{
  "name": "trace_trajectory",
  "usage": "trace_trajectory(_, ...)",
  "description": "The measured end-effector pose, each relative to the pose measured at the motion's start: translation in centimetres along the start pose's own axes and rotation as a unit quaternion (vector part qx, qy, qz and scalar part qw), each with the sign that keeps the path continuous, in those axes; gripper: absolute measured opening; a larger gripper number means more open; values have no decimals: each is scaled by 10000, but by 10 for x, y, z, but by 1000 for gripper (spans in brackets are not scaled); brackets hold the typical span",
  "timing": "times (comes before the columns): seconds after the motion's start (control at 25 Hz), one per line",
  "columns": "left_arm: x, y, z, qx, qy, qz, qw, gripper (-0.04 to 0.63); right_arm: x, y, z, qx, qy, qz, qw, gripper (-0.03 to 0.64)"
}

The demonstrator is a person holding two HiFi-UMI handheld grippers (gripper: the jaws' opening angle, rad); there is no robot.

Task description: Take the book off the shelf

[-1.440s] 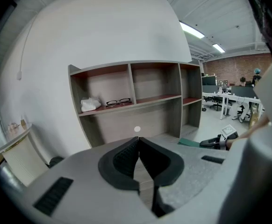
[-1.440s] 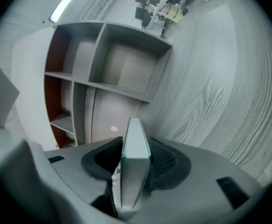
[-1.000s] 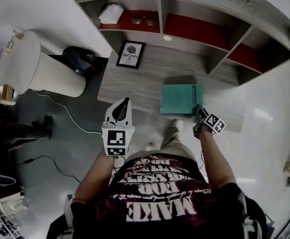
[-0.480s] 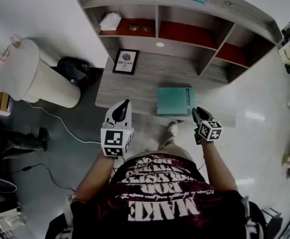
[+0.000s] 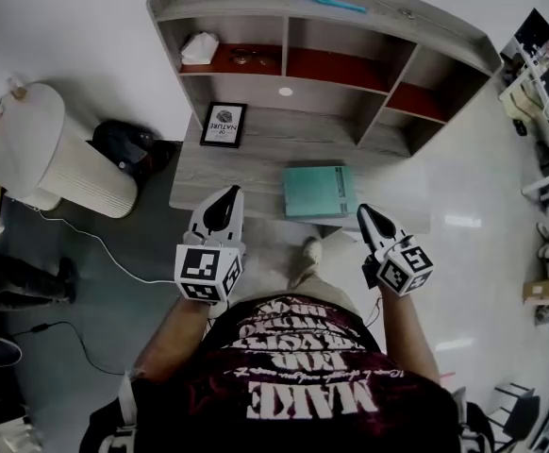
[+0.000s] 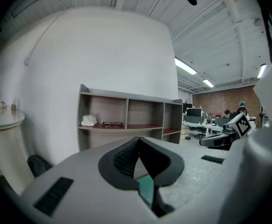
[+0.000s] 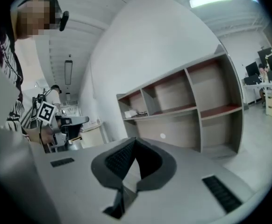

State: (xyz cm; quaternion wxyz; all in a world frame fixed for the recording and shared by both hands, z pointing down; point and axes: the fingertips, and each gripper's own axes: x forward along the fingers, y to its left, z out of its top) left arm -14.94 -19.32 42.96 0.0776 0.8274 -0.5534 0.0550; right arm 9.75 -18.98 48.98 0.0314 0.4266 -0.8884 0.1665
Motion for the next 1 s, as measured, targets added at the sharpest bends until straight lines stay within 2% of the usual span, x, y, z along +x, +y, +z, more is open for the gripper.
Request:
trace_trajectory(0.2,-15,-12,35,229,-358,-173,9989,8,-16,46,41,-410,-149,314,9986,3)
trace_trajectory(0.4,-36,-13,33,303,-354,-157,9988,8,-17,70,50,-1126,-70,214,9934,3)
trace_trajectory(0.68,-39,4,23,224,-178,-108,9995,8,-4,76,46,-990,10,214,9949,3)
trace_trajectory(1.0,4,-3,26,193,-130,-200,9995,8,16,46,48,-901,168,258,9955,3)
